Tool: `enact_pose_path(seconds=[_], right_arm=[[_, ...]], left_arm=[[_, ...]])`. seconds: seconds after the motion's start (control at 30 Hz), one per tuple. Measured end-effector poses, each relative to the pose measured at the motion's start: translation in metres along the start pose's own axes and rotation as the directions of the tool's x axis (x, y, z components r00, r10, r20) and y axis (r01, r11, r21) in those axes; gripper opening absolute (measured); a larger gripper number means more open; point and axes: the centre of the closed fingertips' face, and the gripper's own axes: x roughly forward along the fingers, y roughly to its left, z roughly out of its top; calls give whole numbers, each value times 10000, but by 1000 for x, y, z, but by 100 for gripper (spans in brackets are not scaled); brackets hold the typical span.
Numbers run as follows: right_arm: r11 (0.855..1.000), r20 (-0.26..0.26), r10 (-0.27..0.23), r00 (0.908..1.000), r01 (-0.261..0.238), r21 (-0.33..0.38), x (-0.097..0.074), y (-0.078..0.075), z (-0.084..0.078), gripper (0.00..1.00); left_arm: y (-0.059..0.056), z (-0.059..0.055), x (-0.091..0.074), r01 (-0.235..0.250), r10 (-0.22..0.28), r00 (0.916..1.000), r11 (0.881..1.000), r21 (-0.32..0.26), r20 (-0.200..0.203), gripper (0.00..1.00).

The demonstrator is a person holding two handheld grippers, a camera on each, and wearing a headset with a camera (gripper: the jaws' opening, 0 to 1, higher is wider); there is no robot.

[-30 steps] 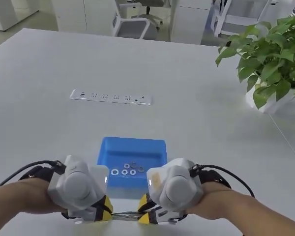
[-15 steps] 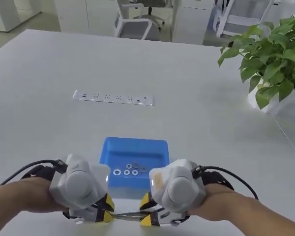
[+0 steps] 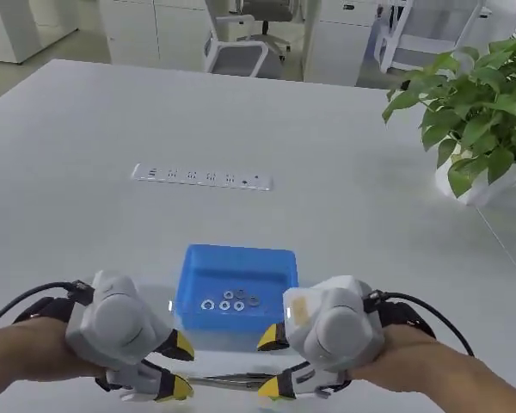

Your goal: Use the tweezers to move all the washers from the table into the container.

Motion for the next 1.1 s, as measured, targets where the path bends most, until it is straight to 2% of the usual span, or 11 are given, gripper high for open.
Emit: enact_pose_path(seconds=[0.2,0.33,0.4,0.43,0.5,0.63,0.73,0.77,0.87,1.0,1.1], right_arm=[[9944,355,-629,9974,596,869,-20,-3,3,37],[9751,813,-1362,9873,1191,1873,-37,-9,5,44],[9648,942,-1661,9816,1420,2214,-45,-12,5,47],[9589,972,-1837,9782,1566,2367,-48,-13,4,48],[9385,1195,-2277,9664,1851,2915,-58,-16,5,51],[9133,1405,-2774,9504,2155,3456,-70,-17,2,55],[8844,1550,-3208,9344,2369,4022,-77,-19,0,62],[8825,1583,-3226,9332,2361,4068,-77,-18,0,65],[8652,1658,-3513,9215,2519,4336,-84,-19,0,70],[8384,1787,-3971,9002,2766,4696,-92,-20,-2,79],[8374,1783,-4010,8985,2807,4689,-95,-16,-4,81]], left_arm=[[3,15,-22,-492,581,9940,9941,-963,922,36],[8,21,-38,-813,1037,9852,9837,-1603,1367,44],[11,25,-47,-1121,1415,9761,9782,-1749,1653,47],[12,29,-52,-1238,1640,9672,9711,-2039,1938,48],[13,31,-60,-1399,1930,9561,9619,-2349,2207,54],[13,34,-69,-1761,2371,9416,9519,-2506,2392,63],[15,41,-77,-2160,2952,9130,9352,-2805,2814,71],[15,42,-78,-2184,2990,9106,9342,-2821,2852,73],[16,47,-84,-2482,3417,8886,9193,-3055,3061,78],[14,49,-88,-2613,3699,8717,9058,-3336,3213,85],[8,48,-87,-2457,3681,8682,9015,-3563,3327,88]])
